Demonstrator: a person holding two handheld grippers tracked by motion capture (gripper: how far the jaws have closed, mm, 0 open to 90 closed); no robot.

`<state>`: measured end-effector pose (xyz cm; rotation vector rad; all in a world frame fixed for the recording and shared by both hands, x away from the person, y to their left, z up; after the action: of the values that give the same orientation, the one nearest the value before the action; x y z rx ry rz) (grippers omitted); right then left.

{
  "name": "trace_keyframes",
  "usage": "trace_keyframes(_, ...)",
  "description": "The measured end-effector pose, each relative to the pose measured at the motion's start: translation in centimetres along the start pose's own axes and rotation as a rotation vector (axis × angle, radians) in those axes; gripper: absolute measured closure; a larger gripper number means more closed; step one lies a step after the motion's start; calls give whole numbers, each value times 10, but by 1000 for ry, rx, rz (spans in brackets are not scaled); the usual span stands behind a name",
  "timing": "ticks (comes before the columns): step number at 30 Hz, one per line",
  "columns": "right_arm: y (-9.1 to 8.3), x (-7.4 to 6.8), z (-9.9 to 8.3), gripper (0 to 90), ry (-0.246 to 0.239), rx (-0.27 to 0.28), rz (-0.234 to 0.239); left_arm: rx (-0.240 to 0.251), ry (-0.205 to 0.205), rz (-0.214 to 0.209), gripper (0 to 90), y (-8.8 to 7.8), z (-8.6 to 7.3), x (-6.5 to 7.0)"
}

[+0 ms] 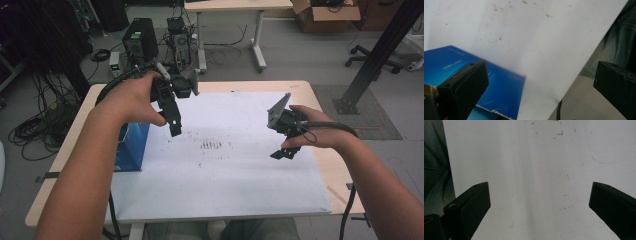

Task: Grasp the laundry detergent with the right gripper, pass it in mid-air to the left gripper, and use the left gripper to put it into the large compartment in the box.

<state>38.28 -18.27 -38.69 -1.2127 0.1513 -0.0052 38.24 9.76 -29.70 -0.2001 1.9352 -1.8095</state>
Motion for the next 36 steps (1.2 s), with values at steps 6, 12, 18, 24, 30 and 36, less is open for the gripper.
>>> trace_keyframes(6,0,-3,4,37,-13,-27,12,23,118,-22,3,4,6,16)
trace_keyframes(12,-1,-5,8,37,-23,-54,15,34,214,-48,2,10,9,27)
trace_keyframes(18,-2,-4,11,37,-29,-52,18,39,259,-49,2,17,12,31)
trace_keyframes(24,1,-1,8,37,-22,-74,33,42,283,-50,2,24,14,33)
trace_keyframes(30,5,3,5,38,-27,-88,35,46,306,-48,2,31,17,33)
trace_keyframes(36,5,2,5,37,-23,-89,40,60,318,-53,3,30,21,36)
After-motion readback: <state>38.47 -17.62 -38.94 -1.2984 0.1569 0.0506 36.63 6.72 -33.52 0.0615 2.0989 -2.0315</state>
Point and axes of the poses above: each handheld gripper's, and its own axes: y roughly forward along the jaws, z roughly out of its top, x roughly to its right, the point moved 9 cm from there along y, roughly forward along the jaws, and after that the axes turned 12 degrees about z, right-handed, at the moved point
